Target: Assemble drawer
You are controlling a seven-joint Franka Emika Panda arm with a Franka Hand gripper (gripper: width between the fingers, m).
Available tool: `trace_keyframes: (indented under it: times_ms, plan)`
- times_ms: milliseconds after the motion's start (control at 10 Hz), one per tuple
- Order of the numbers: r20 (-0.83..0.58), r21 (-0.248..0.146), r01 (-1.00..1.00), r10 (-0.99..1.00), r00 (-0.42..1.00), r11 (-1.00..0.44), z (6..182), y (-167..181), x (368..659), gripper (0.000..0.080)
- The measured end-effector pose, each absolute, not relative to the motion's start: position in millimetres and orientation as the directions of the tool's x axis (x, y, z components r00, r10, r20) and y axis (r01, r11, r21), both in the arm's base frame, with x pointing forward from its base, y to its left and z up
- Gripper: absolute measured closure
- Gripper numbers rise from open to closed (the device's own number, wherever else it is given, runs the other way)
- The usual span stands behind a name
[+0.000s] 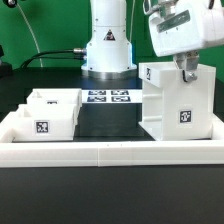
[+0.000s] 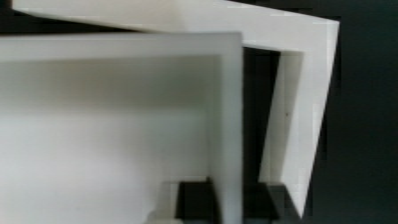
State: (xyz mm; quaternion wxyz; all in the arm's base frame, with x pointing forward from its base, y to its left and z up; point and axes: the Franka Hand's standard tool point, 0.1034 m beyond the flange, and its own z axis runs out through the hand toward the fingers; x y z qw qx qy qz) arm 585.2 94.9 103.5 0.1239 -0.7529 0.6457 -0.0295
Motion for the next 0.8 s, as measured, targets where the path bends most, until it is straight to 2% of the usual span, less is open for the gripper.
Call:
trace_keyframes:
  times_ms: [600, 800]
  plan:
    - [-0.150, -0.196, -0.977, -0.981, 0.121, -0.090, 100.0, 96.7, 638.5, 0.0750]
    - [-0.170, -0.161, -0.986, -0.983, 0.073, -0.045, 99.5, 97.1, 645.2, 0.0748]
